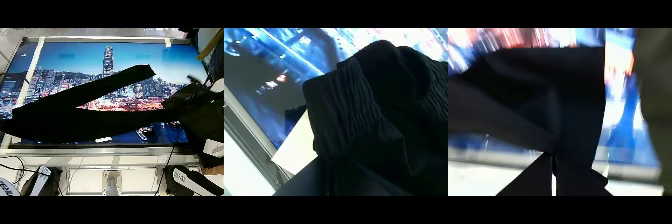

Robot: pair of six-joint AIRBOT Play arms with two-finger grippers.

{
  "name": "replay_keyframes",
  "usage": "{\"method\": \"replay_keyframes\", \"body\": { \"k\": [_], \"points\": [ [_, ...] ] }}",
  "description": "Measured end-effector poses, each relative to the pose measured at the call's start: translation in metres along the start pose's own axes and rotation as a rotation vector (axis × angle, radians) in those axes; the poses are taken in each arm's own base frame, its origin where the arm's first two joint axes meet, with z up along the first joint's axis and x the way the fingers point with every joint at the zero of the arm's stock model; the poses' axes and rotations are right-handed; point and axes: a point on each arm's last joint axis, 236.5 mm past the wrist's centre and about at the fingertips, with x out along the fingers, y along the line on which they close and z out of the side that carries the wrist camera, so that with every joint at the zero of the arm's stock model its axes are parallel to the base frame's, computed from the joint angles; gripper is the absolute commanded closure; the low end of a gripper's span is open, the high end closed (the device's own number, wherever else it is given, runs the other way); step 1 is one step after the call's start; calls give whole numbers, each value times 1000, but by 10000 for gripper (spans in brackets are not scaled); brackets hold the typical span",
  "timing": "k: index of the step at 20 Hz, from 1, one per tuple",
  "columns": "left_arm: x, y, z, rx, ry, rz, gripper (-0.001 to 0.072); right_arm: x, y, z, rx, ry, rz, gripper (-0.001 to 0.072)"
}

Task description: Fold the clothes and pants, and hang the long-sleeved shirts on hangers.

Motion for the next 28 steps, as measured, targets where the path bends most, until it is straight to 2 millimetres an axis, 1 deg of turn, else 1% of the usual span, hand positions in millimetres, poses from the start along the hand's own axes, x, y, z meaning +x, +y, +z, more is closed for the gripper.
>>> {"method": "replay_keyframes", "body": {
  "k": [1,2,3,4,5,6,8,10,11,12,13,14,16,17,18,20,21,22,24,25,26,28],
  "points": [
    [0,1,1,-3,-2,4,689,-13,6,17,-19,-65,-2,709],
    [0,2,1,-5,-3,6,689,-20,11,33,-33,-115,-3,709],
    [0,3,1,-6,-3,8,689,-21,13,44,-38,-142,-3,708],
    [0,4,1,-10,-4,10,690,-15,13,55,-34,-149,-1,708],
    [0,5,1,-11,-5,10,689,-4,11,64,-19,-143,0,707],
    [0,5,1,-11,-5,11,689,12,7,72,2,-128,1,707],
    [0,5,1,-12,-5,12,689,55,-5,95,70,-118,8,707],
    [0,5,1,-13,-5,12,690,96,-11,124,158,-161,44,707],
    [0,5,1,-13,-6,12,689,112,-12,138,203,-196,71,706],
    [0,5,1,-13,-6,12,689,125,-13,156,255,-248,103,575],
    [0,5,1,-12,-6,12,689,133,-12,169,299,-289,132,272],
    [0,5,1,-15,-6,12,689,135,-14,184,336,-344,152,218],
    [0,6,2,-20,-6,12,689,132,-20,201,384,-396,177,218],
    [0,6,2,-21,-6,12,689,128,-25,203,389,-398,176,218],
    [0,6,2,-23,-6,12,689,122,-31,201,384,-383,167,218],
    [0,6,2,-24,-6,12,689,103,-48,181,333,-322,116,219],
    [0,6,1,-25,-6,12,689,95,-56,165,302,-277,84,219],
    [0,6,2,-25,-6,12,689,88,-63,143,272,-220,52,219],
    [0,6,1,-27,-6,12,690,80,-71,103,247,-140,19,219],
    [0,6,1,-27,-6,12,689,82,-72,82,248,-103,16,219],
    [0,6,1,-27,-5,12,690,88,-73,63,257,-67,21,219],
    [0,5,1,-27,-3,12,690,108,-66,32,287,1,66,219]
  ]
}}
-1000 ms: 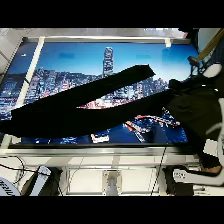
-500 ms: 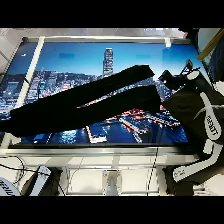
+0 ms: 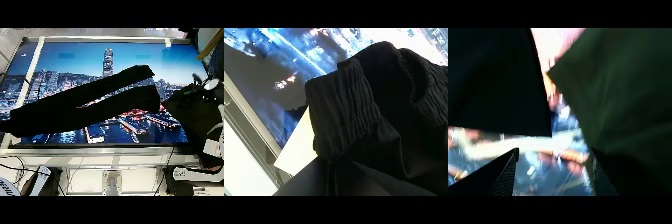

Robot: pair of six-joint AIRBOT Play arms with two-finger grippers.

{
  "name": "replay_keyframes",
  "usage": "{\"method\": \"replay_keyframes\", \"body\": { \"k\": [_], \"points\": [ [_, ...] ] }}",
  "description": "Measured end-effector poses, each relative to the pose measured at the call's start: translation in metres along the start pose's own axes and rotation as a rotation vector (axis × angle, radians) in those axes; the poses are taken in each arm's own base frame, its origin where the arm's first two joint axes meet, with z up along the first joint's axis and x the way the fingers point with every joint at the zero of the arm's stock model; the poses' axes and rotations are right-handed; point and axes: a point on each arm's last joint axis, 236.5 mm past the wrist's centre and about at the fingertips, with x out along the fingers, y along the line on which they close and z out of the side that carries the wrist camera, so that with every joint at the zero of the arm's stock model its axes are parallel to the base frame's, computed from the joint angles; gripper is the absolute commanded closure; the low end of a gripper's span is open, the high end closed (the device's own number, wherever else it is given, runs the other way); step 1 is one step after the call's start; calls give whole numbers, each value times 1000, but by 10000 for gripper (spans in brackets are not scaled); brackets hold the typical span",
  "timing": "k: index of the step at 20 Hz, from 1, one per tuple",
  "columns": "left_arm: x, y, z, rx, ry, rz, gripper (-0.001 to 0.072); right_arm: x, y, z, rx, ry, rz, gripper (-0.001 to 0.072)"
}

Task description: Fold the clothes and pants, and hang the long-sleeved shirts on hangers.

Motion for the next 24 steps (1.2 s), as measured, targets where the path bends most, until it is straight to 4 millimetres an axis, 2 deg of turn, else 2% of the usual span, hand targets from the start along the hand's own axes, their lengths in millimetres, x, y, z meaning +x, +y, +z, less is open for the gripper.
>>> {"method": "replay_keyframes", "body": {
  "k": [2,4,10,11,13,15,16,17,20,24],
  "points": [
    [0,0,0,0,1,0,689,20,6,-21,22,56,65,219],
    [0,0,-1,0,3,0,690,39,11,-30,38,84,106,219],
    [0,0,-1,0,5,0,689,72,27,-27,54,64,159,231],
    [0,0,-1,0,5,0,689,76,31,-25,53,56,166,258],
    [0,0,-1,0,5,-1,689,82,35,-20,57,43,174,374],
    [0,0,-1,0,5,0,689,86,37,-13,60,18,176,432],
    [0,0,-1,-1,5,-1,689,86,38,-10,58,7,175,637],
    [0,0,-1,0,5,0,689,87,37,-5,52,-11,169,707],
    [0,0,-1,0,5,-1,689,81,42,7,36,-42,176,705],
    [0,0,-1,-1,5,-1,689,58,48,28,-27,-83,170,705]
  ]
}}
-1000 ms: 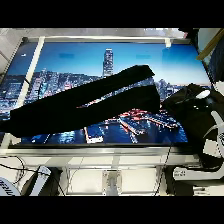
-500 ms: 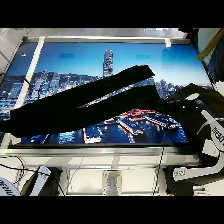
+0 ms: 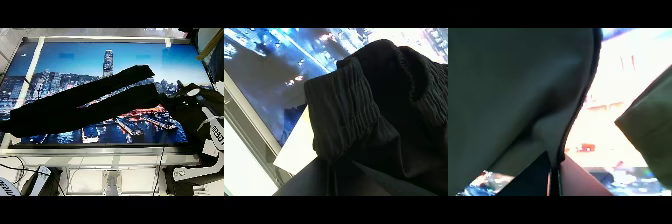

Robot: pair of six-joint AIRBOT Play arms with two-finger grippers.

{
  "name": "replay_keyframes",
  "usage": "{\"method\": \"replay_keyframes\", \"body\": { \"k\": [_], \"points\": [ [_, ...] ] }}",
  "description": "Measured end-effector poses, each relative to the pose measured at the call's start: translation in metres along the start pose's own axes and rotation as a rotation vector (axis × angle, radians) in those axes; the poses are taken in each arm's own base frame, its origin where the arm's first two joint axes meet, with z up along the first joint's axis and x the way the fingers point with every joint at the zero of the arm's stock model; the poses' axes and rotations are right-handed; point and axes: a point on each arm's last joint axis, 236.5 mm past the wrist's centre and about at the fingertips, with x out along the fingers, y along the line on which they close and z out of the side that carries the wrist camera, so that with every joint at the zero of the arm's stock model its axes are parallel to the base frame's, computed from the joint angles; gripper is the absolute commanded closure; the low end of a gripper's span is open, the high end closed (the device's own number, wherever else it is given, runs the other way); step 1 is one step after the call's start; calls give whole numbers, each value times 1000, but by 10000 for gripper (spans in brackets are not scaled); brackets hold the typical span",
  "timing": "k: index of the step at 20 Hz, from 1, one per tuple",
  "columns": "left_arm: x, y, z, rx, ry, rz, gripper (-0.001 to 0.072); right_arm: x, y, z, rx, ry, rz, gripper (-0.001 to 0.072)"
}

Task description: Fold the clothes and pants, and hang the long-sleeved shirts on hangers.

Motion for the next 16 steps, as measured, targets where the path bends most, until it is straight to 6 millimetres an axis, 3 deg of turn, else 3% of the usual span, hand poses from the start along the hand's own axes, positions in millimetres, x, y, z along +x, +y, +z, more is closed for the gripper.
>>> {"method": "replay_keyframes", "body": {
  "k": [6,10,13,16],
  "points": [
    [0,0,-2,1,7,0,689,-32,2,15,-67,6,-33,705],
    [-6,1,-6,12,23,8,690,-71,10,12,-148,-2,-79,706],
    [-12,7,-12,18,42,25,690,-104,6,-17,-220,56,-155,706],
    [-15,28,-24,19,84,83,690,-112,-17,-61,-228,146,-235,706]
  ]
}}
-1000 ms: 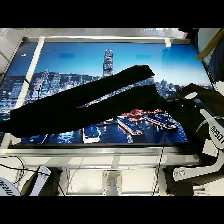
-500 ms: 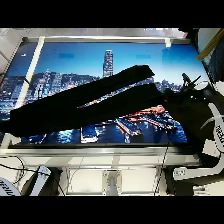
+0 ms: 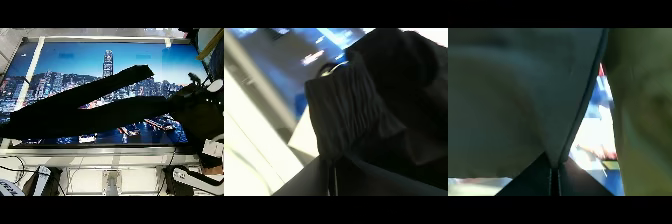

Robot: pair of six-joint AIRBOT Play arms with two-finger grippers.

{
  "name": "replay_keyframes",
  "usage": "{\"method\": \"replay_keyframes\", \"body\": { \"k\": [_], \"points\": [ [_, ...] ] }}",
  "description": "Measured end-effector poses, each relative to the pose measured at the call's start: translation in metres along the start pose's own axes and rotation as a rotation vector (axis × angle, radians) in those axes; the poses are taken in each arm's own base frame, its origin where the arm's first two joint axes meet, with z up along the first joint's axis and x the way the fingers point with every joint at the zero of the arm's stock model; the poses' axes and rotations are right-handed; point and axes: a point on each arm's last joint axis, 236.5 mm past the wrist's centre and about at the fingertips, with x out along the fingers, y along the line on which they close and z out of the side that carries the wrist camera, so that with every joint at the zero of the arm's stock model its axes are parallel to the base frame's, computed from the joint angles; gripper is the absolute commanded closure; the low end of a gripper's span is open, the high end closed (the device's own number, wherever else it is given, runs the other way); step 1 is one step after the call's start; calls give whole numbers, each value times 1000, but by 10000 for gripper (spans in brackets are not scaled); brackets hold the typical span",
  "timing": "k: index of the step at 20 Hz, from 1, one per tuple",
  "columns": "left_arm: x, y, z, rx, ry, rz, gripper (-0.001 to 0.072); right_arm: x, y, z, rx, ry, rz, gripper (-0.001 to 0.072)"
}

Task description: Fold the clothes and pants, and hang the long-sleeved shirts on hangers.

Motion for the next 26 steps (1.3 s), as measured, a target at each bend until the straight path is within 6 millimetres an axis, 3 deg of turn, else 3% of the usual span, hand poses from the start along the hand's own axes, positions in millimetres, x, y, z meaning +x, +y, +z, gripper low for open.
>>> {"method": "replay_keyframes", "body": {
  "k": [5,8,9,10,11,13,15,17,19,21,22,23,26],
  "points": [
    [12,41,-20,-44,48,94,690,41,-25,-83,48,185,-71,705],
    [23,47,-25,-59,69,102,679,58,-33,-107,82,221,-96,694],
    [27,48,-27,-63,78,100,493,60,-35,-110,95,224,-101,552],
    [29,48,-27,-67,82,100,141,61,-36,-112,103,229,-107,350],
    [30,48,-26,-70,82,98,-12,59,-36,-112,108,233,-110,298],
    [25,49,-13,-73,53,97,-3,46,-32,-107,112,243,-107,298],
    [10,47,14,-82,-14,86,-3,24,-28,-87,98,216,-109,299],
    [-10,34,50,-111,-106,32,2,-7,-23,-47,74,109,-120,309],
    [-23,8,84,-111,-174,-62,4,-39,-16,12,65,-102,-122,308],
    [-19,-19,104,-83,-170,-138,4,-68,-6,72,84,-314,-92,306],
    [-11,-35,110,-64,-146,-175,4,-75,1,94,101,-373,-57,290],
    [-1,-51,111,-39,-106,-206,4,-75,7,110,120,-395,-17,228],
    [36,-91,97,40,63,-271,4,-51,27,137,181,-362,120,225]
  ]
}}
